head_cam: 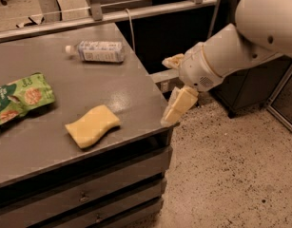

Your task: Pick sponge

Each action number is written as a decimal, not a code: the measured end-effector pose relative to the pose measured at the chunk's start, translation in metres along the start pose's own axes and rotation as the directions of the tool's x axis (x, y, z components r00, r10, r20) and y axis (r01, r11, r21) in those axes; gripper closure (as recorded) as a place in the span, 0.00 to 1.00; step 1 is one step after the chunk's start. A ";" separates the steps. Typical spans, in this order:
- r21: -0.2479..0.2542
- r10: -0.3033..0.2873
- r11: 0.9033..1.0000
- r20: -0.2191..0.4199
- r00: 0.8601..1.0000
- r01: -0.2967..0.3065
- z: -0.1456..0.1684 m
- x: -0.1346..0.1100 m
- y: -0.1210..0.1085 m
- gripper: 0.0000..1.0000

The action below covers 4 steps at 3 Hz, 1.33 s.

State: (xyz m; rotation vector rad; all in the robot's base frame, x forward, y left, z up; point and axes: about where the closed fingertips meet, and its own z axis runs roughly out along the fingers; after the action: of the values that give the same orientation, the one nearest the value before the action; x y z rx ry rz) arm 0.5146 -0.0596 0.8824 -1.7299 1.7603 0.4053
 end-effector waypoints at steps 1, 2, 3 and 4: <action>-0.037 -0.011 0.999 0.153 0.988 0.017 0.048 -0.036 -0.008 0.00; -0.094 0.026 0.996 0.226 0.974 -0.005 0.069 -0.062 -0.005 0.00; -0.142 0.038 0.990 0.270 0.962 0.000 0.082 -0.081 0.013 0.00; -0.171 0.017 0.984 0.308 0.951 0.038 0.094 -0.099 0.035 0.00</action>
Offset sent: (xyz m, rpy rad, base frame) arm 0.0151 0.1257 -0.0120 0.3125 0.1490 0.1131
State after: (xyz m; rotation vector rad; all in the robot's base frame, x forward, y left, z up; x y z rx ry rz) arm 0.4951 0.0785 0.8657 -1.6859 1.5263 0.8024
